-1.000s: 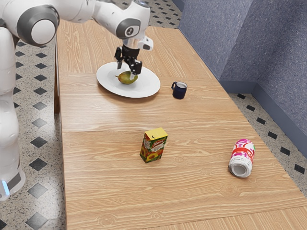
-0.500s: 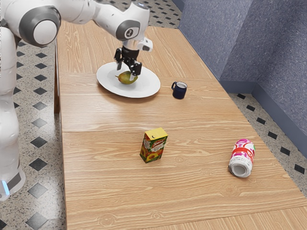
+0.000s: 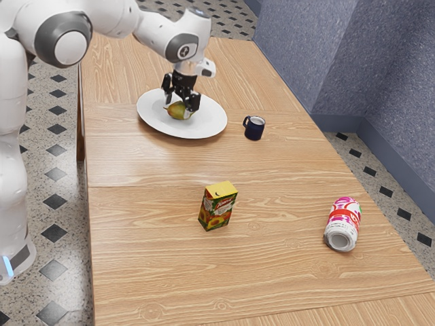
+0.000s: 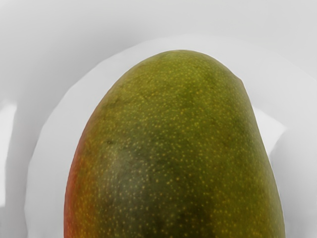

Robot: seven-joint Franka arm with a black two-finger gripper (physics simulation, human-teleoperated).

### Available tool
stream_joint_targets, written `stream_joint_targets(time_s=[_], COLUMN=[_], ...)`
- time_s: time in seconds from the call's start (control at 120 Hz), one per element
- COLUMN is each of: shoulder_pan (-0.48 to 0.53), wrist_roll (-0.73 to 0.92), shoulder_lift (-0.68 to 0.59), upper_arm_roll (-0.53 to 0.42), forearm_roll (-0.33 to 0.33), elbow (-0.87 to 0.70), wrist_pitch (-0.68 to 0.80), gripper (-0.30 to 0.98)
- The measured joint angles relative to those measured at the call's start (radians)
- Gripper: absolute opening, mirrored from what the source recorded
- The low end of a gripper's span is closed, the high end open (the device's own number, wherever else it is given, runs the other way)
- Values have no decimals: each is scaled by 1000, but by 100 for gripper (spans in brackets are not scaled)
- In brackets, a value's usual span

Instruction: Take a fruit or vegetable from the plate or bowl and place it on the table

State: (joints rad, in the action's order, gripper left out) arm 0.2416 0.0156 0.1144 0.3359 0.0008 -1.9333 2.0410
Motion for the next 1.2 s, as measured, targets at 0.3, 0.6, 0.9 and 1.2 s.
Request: stream_joint_targets(time_s=[0.3,0.6,0.9,1.2], shoulder_pan=[0,4,42,41], wrist_roll=[0,-10,-20,-23], shoulder_lift=[12,6,-122,-143], upper_arm_roll=[1,1,-84,-173], forearm_roll=[-19,-26,-19,-17], elbow=[2,1,1,7], wrist_pitch=[2,0,-40,-68], gripper=[67,36,37,36])
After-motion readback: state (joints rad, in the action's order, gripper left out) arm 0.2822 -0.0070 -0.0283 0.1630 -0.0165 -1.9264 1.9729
